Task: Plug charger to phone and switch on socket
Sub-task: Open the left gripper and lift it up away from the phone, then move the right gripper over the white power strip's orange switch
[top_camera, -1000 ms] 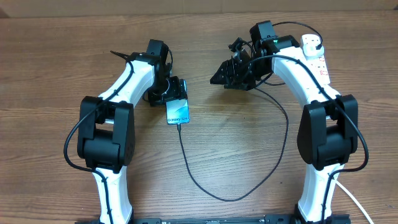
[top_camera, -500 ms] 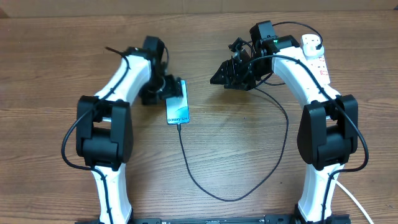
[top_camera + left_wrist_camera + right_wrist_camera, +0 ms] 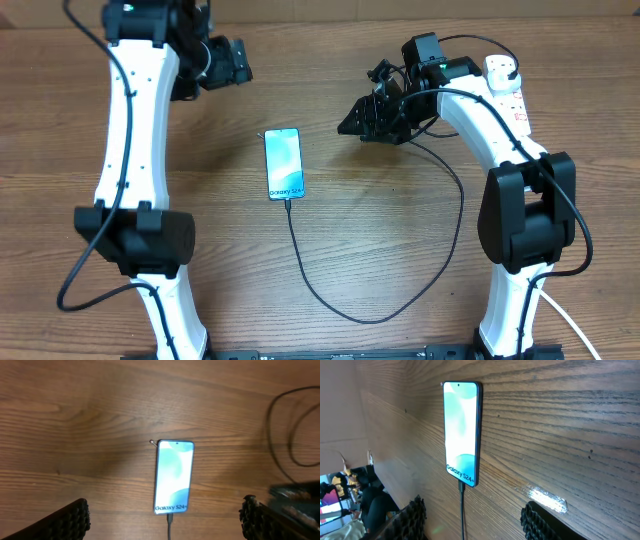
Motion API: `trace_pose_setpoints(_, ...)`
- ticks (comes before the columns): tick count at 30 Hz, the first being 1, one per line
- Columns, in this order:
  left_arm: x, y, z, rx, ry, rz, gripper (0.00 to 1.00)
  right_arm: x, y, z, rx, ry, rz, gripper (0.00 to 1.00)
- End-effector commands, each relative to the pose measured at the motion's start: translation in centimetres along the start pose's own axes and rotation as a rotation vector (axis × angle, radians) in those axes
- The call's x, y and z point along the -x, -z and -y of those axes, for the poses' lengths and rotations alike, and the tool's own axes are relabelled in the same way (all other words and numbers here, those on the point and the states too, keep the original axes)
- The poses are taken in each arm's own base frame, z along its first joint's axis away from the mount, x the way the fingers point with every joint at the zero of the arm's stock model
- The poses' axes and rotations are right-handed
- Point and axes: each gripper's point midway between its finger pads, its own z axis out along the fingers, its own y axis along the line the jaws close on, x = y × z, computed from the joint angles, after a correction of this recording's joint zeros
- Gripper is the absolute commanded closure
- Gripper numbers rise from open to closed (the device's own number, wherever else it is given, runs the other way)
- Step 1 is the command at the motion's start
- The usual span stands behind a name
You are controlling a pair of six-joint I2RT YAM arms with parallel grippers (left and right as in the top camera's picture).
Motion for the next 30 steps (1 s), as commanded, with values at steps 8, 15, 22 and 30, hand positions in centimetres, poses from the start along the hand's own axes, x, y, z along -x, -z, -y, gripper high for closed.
trace_pose_setpoints(8,-1.5,10.5,1.4,-0.047,-0.071,0.172,0.07,0.6,0.8,-1.1,0.005,0.038,0.027,0.39)
trace_pose_setpoints(15,-2.1,10.7,1.2,-0.037,-0.113,0.157,0.00,0.2,0.9,0.4,-0.075,0.015,0.017,0.39)
trace_pose_setpoints(22,-2.1,10.7,1.1,-0.034,-0.111,0.157,0.01,0.3,0.9,0.4,-0.081,0.020,0.023,0.39)
trace_pose_setpoints(30,-2.1,10.7,1.1,-0.030,-0.111,0.158,0.00,0.3,0.9,0.4,-0.081,0.018,0.022,0.39)
